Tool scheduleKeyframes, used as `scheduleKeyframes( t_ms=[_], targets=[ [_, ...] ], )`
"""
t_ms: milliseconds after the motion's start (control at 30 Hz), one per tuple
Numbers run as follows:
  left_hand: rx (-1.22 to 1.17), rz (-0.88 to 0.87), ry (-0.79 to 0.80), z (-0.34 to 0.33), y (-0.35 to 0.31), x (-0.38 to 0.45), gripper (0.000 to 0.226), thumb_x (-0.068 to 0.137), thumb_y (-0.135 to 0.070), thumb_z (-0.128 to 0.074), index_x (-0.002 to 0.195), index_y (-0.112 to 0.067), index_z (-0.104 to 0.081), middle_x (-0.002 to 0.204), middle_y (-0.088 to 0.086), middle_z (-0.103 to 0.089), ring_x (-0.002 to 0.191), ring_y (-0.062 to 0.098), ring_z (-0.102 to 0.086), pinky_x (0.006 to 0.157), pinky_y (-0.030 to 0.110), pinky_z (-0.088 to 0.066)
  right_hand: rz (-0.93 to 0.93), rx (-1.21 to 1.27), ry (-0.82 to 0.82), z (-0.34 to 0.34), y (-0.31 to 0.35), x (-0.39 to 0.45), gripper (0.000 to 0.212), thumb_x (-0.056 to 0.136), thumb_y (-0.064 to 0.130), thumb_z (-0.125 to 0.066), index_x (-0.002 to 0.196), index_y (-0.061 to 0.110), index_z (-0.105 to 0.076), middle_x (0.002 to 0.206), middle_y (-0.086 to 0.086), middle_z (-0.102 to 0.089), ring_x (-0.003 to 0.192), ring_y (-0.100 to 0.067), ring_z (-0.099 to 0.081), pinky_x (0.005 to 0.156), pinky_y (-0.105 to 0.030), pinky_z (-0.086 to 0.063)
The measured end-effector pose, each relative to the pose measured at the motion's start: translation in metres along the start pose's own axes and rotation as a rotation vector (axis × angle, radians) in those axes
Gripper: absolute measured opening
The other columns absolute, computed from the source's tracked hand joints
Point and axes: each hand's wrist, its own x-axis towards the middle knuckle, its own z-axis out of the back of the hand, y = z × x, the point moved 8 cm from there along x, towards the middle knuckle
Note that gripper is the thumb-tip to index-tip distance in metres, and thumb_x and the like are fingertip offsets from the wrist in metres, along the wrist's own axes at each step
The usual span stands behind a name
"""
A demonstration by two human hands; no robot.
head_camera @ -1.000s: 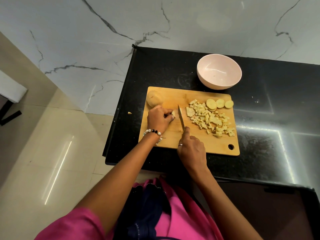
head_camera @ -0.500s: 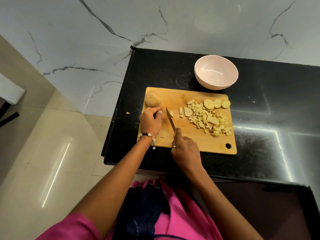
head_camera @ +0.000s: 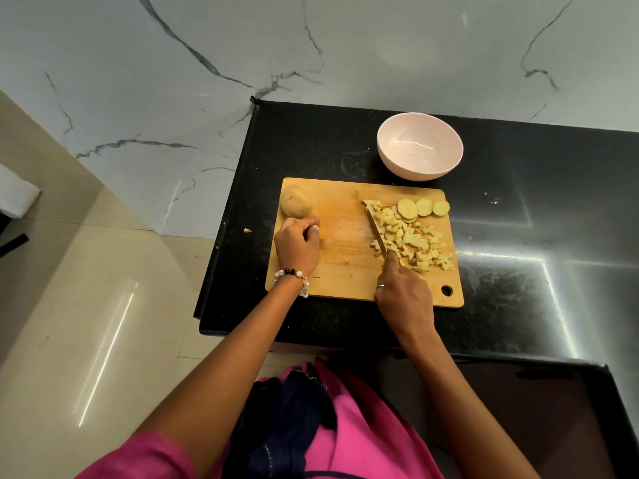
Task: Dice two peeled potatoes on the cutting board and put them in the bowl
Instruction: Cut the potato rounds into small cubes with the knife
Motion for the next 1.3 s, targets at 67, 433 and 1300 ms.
scheduleKeyframes(
  t_ms=[67,433,1300],
  targets=[
    [0.019,0.006,-0.002,-0.001,-0.001,0.0,0.02,0.09,-0.01,-0.059,0.105,-0.01,-0.072,0.103,0.007,-0.065,0.089,0.009,-0.056,0.075,0.01,-0.038,-0.006,-0.006,-0.009,0.001,-0.004,-0.003,0.056,0.096,0.016,-0.037,0.149,0.006,-0.021,0.101,-0.02,-0.061,0.084,-0.038,-0.06,0.062,-0.037,-0.04],
    [0.092,-0.059,0.082,-0.017,-0.027,-0.006,0.027,0.09,-0.013,-0.055,0.113,-0.017,-0.069,0.103,0.004,-0.059,0.08,0.016,-0.056,0.076,0.03,-0.05,-0.016,-0.057,-0.296,0.039,-0.032,-0.012,0.046,0.078,0.009,-0.071,0.123,0.007,-0.062,0.06,-0.014,-0.056,0.042,-0.03,-0.048,0.044,-0.024,-0.027],
    [0.754,-0.421,0.446,-0.154,-0.129,0.017,0.045,0.083,-0.054,-0.06,0.114,-0.021,-0.063,0.121,0.003,-0.054,0.122,0.025,-0.038,0.094,0.044,-0.031,-0.313,0.4,-0.376,0.051,-0.122,0.009,0.039,0.095,0.026,-0.054,0.133,0.026,-0.054,0.084,-0.007,-0.057,0.088,-0.025,-0.053,0.082,-0.046,-0.035]
  ],
)
